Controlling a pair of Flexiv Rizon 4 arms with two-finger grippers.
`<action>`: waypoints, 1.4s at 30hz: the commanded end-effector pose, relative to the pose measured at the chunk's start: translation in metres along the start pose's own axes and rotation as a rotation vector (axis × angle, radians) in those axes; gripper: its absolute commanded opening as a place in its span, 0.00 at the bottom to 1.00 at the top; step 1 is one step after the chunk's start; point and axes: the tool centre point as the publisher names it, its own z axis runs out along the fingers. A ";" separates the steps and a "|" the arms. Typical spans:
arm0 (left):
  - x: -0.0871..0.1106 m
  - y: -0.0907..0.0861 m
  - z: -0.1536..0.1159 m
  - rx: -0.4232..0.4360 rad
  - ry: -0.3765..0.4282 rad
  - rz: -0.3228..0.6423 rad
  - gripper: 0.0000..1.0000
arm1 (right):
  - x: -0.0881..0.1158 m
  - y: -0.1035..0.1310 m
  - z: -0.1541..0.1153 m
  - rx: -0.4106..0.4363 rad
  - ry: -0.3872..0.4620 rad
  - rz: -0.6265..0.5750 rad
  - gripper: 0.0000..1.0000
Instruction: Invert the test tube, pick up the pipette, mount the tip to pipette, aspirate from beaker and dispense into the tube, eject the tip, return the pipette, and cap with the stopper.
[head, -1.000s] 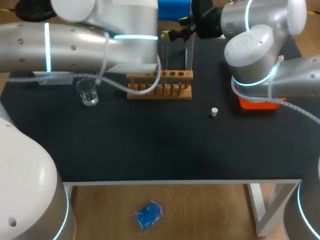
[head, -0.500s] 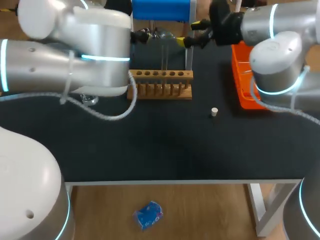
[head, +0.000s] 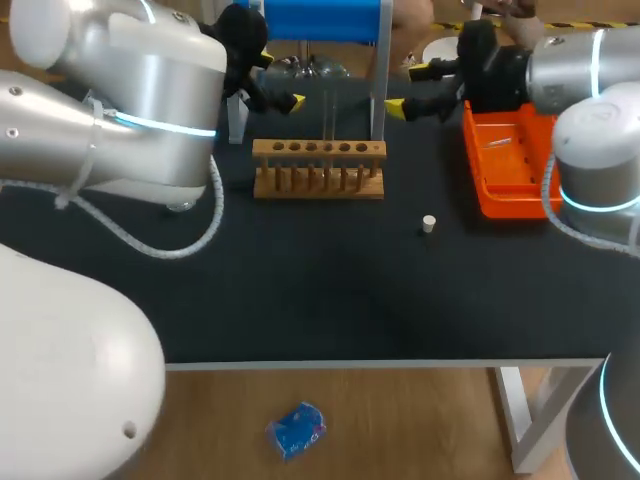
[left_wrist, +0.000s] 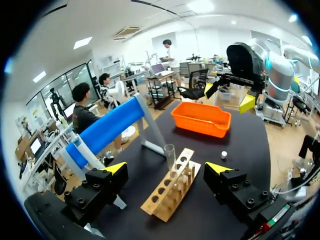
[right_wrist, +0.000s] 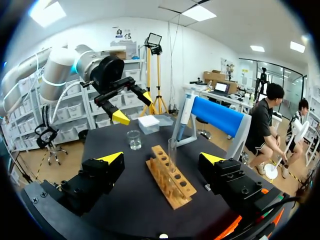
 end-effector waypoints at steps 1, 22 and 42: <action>-0.004 -0.003 -0.003 -0.017 0.223 -0.001 1.00 | 0.001 0.000 -0.009 0.001 0.006 0.000 1.00; -0.007 0.000 0.023 -0.005 0.363 0.097 1.00 | 0.010 -0.053 -0.062 -0.035 0.007 0.022 1.00; -0.020 0.007 0.046 -0.039 0.451 0.107 1.00 | 0.063 -0.119 -0.104 -0.031 0.050 -0.002 1.00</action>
